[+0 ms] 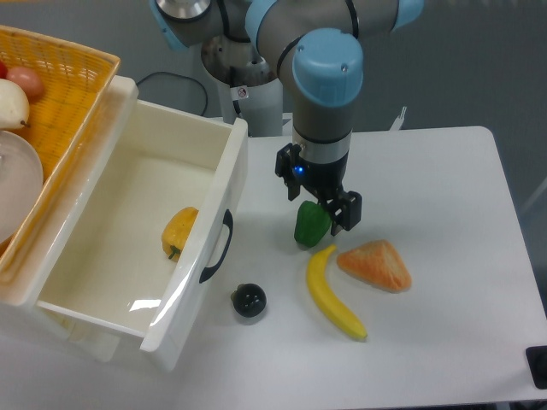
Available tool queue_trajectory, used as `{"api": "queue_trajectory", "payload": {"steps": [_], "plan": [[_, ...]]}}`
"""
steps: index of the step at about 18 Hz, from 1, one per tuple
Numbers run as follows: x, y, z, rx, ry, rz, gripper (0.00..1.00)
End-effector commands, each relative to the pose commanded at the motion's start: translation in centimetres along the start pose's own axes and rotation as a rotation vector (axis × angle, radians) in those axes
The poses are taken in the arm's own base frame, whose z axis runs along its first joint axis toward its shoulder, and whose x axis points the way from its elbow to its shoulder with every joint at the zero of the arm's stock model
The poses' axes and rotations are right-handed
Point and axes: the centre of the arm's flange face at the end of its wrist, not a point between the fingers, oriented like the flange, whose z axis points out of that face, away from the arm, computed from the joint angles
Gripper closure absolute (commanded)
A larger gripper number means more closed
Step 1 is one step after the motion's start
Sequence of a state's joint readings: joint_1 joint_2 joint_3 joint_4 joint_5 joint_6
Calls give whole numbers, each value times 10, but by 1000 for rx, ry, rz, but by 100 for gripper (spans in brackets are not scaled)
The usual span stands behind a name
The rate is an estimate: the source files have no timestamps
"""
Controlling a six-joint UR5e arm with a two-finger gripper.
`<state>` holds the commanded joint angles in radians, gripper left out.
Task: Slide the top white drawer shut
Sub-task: 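Raise the gripper from beside the green pepper and open it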
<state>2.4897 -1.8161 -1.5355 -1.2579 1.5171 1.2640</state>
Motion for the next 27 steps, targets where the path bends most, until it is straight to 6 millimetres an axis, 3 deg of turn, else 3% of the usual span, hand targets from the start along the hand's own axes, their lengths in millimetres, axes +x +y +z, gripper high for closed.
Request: {"api": "queue_trajectory", "payload": {"steps": [7, 9, 19, 27], "plan": [[-2, -4, 12, 4, 5, -9, 0], [-1, -3, 23, -3, 25, -46, 0], [3, -3, 36, 61, 62, -66, 0], [-11, -12, 42, 66, 54, -340, 0]]}}
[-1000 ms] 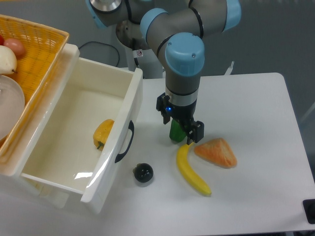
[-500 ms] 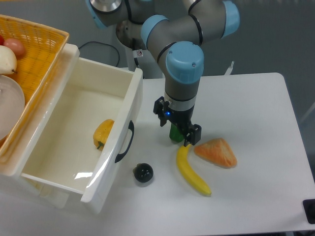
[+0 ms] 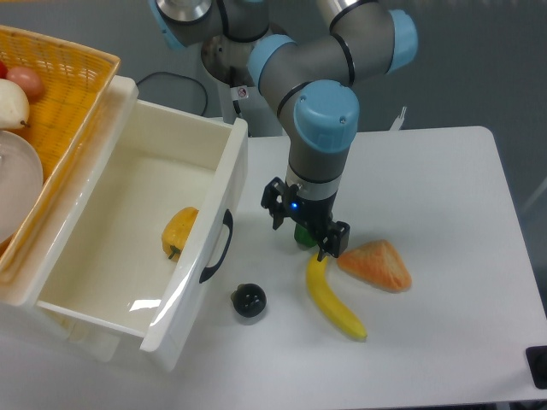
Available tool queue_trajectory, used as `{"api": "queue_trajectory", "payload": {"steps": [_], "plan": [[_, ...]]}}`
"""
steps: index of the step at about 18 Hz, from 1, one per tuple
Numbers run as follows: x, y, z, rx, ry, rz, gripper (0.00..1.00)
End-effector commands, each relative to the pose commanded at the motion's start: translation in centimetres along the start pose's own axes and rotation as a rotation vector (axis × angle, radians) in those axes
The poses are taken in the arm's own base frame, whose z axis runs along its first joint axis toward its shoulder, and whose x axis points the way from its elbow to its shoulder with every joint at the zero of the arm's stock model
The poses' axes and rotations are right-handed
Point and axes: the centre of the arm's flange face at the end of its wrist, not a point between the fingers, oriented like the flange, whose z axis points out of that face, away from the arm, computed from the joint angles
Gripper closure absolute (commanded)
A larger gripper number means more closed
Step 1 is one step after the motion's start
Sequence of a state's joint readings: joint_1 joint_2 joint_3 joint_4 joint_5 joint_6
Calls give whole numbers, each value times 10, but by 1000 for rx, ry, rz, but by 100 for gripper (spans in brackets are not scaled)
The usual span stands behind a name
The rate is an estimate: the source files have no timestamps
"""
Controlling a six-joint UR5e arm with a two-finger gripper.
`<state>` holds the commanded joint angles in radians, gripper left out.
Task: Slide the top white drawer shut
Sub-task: 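Raise the gripper from beside the green pepper and open it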
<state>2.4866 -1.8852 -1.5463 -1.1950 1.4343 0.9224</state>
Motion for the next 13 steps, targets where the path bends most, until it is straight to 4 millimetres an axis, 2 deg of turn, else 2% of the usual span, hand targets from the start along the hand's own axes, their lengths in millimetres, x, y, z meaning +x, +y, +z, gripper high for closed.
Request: {"api": "queue_trajectory", "payload": {"steps": [2, 7, 13], "plan": [[-1, -1, 1, 1, 1, -75, 0], [-1, -4, 13, -8, 12, -134, 0], [3, -16, 26, 5, -2, -225, 0]]}}
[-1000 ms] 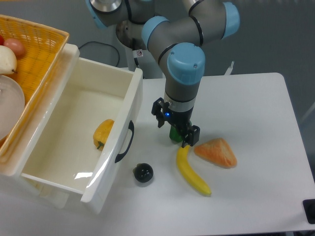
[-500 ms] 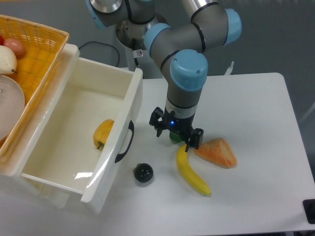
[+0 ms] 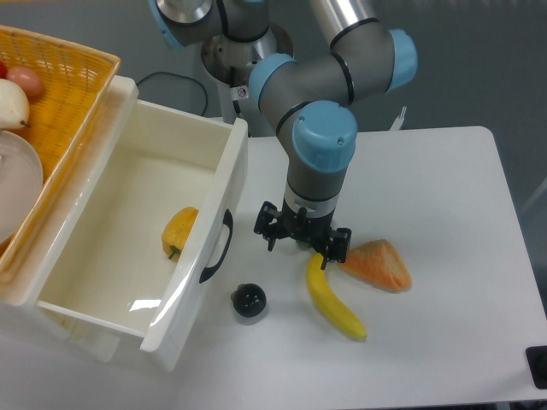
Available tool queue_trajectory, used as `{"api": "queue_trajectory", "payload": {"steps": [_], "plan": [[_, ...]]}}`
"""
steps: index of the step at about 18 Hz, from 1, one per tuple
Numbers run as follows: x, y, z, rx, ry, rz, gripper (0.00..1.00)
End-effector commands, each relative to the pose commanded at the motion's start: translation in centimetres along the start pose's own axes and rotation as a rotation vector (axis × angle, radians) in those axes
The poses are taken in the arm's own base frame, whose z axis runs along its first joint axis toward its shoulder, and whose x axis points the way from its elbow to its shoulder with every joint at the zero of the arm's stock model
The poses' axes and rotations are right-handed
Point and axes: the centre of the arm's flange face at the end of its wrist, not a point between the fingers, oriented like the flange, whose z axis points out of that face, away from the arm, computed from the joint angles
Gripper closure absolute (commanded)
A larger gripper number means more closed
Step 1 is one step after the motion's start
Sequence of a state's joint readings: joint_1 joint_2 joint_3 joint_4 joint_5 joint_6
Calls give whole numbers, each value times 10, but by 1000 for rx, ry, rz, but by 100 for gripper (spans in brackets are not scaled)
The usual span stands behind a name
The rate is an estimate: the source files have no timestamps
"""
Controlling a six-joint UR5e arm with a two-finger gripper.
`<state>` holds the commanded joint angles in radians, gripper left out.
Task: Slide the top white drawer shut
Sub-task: 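Move the gripper toward the open white drawer's front face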
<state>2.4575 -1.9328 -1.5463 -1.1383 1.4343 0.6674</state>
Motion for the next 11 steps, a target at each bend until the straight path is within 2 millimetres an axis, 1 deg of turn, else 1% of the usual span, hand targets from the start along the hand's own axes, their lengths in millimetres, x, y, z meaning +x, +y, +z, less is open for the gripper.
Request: {"api": "queue_trajectory", "payload": {"steps": [3, 7, 11], "plan": [[6, -7, 15, -4, 1, -10, 0], [6, -7, 22, -12, 8, -7, 0], [5, -6, 36, -36, 24, -12, 0]]}}
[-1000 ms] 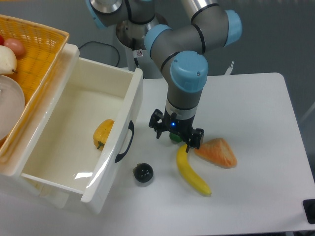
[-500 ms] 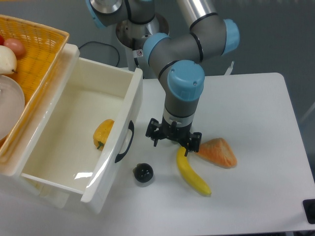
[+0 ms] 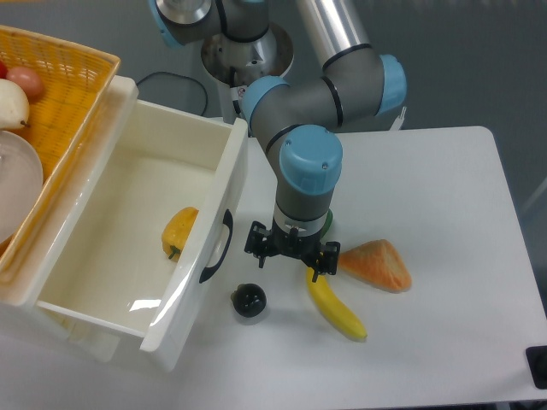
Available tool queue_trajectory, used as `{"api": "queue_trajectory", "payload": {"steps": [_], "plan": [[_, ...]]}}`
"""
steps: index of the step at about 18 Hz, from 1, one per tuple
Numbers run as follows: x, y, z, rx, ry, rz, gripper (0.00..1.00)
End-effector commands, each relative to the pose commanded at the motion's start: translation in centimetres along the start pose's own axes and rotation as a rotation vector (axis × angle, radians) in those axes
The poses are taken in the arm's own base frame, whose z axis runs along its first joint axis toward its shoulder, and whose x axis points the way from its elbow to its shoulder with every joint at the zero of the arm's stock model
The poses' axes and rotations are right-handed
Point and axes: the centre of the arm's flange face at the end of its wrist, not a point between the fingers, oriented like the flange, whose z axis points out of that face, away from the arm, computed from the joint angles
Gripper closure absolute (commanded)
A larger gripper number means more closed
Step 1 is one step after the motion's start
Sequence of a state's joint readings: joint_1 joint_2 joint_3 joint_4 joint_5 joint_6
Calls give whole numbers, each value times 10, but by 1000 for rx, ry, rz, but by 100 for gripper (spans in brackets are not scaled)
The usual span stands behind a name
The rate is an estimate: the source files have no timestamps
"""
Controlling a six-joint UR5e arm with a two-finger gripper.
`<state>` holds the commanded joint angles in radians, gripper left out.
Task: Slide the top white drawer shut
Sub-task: 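Move the gripper toward the open white drawer's front face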
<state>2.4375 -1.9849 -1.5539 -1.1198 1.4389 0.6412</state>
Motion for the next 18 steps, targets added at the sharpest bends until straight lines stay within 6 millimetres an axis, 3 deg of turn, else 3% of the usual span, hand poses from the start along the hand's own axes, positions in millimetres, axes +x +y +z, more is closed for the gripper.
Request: {"api": "queue_trajectory", "payload": {"steps": [18], "plan": [[15, -5, 19, 14, 83, -15, 0]]}}
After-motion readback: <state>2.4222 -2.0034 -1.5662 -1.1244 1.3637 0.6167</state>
